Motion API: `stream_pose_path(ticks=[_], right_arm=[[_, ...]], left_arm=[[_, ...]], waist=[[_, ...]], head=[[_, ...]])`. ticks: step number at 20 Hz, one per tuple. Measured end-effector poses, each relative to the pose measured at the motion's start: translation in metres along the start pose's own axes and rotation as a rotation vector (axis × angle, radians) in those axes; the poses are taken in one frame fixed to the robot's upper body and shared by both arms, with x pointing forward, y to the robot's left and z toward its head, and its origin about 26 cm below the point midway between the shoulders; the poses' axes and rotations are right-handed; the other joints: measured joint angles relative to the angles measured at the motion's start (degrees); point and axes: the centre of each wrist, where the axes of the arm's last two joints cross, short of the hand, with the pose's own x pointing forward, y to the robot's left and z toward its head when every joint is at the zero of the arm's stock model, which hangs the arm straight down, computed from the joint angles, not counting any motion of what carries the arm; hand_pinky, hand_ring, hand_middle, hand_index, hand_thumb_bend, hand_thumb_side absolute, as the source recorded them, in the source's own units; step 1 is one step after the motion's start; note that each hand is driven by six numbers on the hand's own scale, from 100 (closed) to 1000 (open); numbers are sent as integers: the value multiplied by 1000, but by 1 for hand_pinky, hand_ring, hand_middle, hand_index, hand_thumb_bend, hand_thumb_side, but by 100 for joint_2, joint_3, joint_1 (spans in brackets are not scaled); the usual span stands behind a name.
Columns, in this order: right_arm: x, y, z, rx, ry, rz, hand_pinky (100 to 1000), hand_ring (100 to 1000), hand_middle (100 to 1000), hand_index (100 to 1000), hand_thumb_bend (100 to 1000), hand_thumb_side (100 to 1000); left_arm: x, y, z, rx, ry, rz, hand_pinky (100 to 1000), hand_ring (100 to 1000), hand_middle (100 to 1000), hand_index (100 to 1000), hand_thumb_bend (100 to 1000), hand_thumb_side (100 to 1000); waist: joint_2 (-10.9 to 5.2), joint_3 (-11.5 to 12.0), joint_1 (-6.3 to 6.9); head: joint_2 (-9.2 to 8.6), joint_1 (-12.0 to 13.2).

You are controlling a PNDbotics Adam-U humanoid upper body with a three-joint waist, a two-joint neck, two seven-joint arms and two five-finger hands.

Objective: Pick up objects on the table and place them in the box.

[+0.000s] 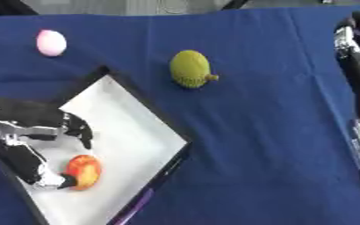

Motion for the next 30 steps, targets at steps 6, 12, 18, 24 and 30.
stream_pose_path(ticks=[6, 12, 18, 24, 30], right_arm=[[-1, 0, 1, 0, 3, 2, 882, 878, 854, 889, 100, 640], [0, -1, 0, 0, 0, 3, 882, 878, 854, 889, 100, 631], [3, -1, -1, 11, -13, 1, 882, 878, 854, 888, 100, 629], [9, 2, -3, 26, -34, -9, 882, 878, 854, 888, 100, 629], [16, 6, -6, 38, -55, -19, 882, 879, 854, 888, 100, 631]], left_arm=[[10, 58, 78, 443, 58, -55, 818, 816, 761, 814, 363, 523], [1, 82, 118, 776, 188, -3, 821, 821, 760, 835, 394, 536], [-67, 109, 100, 752, 388, 161, 837, 839, 772, 865, 450, 520], [-131, 105, 57, 617, 463, 263, 858, 864, 790, 876, 654, 495], [-158, 99, 34, 504, 474, 276, 878, 882, 778, 852, 748, 394]], waist=[[-1, 76, 0], [-4, 83, 0], [-16, 37, 0], [-12, -107, 0], [46, -279, 0]], head=[[0, -49], [0, -64], [0, -27], [-52, 60], [-237, 220]])
